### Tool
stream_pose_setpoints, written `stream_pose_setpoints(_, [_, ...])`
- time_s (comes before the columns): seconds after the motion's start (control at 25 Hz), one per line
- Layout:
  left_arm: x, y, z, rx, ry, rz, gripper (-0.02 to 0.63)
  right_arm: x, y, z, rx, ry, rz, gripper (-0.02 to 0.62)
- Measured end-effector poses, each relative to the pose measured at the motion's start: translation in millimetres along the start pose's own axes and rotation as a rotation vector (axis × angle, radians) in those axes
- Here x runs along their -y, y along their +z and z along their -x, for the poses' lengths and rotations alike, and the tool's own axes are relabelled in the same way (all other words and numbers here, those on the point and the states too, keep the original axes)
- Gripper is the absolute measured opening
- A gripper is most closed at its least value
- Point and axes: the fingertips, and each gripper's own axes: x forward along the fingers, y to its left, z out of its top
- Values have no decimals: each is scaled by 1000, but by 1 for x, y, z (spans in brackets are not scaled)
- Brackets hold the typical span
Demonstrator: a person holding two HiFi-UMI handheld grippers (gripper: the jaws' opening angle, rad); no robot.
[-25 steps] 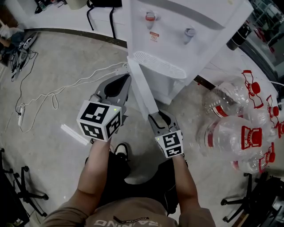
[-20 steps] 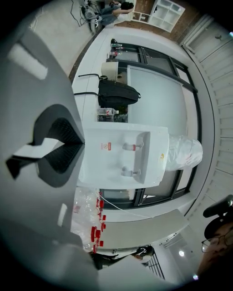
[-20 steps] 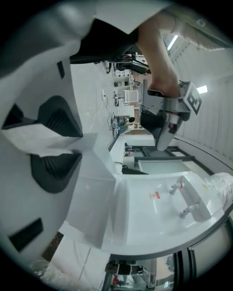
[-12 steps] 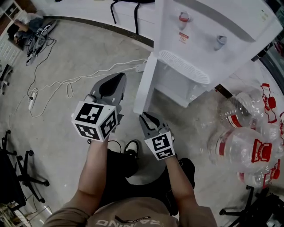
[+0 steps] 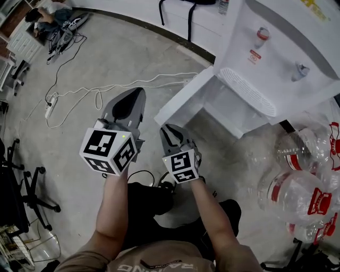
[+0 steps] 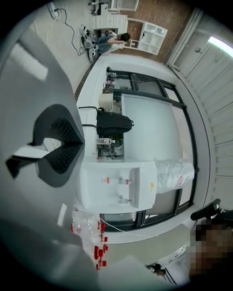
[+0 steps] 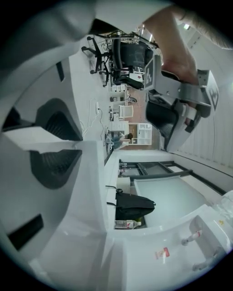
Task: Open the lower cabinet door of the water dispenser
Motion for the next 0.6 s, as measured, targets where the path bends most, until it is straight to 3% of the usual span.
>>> stream_pose_setpoints(0.44, [-37,-6,19,-1,69,6,2,5,25,-76,25,-100,2,62])
stream_pose_setpoints(0.48, [-40,-6,20,3,73,10,2,8,27,-81,26,-110,5,29])
stream_pose_setpoints(0.6, [-45,-4,22,14,81,21,2,11,33,-94,19,-105,9,29])
